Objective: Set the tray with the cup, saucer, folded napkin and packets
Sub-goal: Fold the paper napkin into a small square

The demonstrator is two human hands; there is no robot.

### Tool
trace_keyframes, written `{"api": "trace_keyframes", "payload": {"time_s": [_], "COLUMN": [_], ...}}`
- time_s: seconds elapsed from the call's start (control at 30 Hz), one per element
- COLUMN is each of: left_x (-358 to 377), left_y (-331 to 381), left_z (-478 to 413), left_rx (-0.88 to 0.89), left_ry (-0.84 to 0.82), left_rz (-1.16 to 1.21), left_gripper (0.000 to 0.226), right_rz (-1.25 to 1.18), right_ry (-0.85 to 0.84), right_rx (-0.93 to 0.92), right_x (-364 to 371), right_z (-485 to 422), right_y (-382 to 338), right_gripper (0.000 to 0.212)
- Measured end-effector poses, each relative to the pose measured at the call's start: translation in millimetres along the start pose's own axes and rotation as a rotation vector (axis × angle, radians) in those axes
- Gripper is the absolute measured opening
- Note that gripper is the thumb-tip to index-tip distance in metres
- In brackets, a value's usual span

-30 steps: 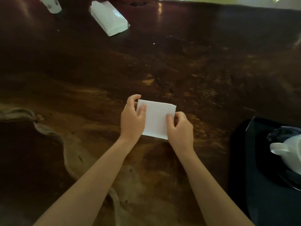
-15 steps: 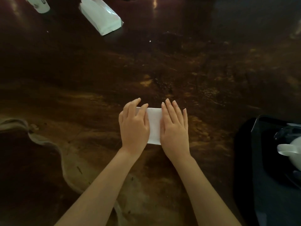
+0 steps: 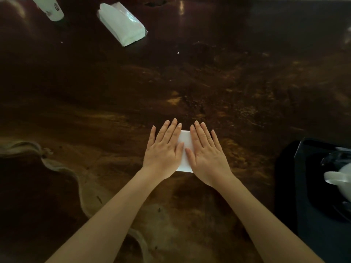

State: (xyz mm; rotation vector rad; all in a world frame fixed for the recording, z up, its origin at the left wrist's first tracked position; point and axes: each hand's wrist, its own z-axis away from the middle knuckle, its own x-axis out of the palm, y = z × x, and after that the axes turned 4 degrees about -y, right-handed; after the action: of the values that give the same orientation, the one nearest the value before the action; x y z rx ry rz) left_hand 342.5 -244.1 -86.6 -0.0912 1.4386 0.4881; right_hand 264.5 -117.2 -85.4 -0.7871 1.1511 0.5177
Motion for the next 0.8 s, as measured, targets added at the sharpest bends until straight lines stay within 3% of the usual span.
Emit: {"api": "trace_keyframes", "payload": {"time_s": [0.2,0.27,0.37,0.43,0.5,0.57,0.6,0.7,0.8], "left_x": [-6,-15,-31,-38,-43,-47,-47,-47,-42], "left_y": [-1,3,9,15,25,36,41,50,51], "left_z": [-3,3,29,49,60,64,64,59,51], "left_rx": [0.048,-0.076,-0.434,-0.666,-0.880,-0.983,-1.013,-1.078,-1.038], "left_ry": [0.106,0.241,0.430,0.358,0.079,-0.228,-0.282,-0.212,-0.110], "left_rz": [0.032,0.196,0.620,0.905,1.228,1.504,1.592,1.721,1.586], "left_gripper": [0.046,0.037,0.026,0.020,0.019,0.022,0.023,0.030,0.035], "right_rz": [0.001,0.019,0.076,0.105,0.109,0.096,0.059,-0.143,-0.270], "right_ry": [0.027,0.063,0.130,0.127,0.069,-0.016,-0.062,-0.162,-0.114], "right_rx": [-0.007,-0.002,0.005,0.001,-0.035,-0.085,-0.080,0.042,0.104], "right_x": [-1,-6,-17,-27,-35,-41,-42,-46,-42], "right_z": [-1,-2,-12,-25,-38,-47,-50,-53,-44], "right_y": [-1,-4,-5,-5,-6,-7,-7,-6,0], "right_gripper": [0.062,0.060,0.047,0.040,0.042,0.045,0.045,0.034,0.014]}}
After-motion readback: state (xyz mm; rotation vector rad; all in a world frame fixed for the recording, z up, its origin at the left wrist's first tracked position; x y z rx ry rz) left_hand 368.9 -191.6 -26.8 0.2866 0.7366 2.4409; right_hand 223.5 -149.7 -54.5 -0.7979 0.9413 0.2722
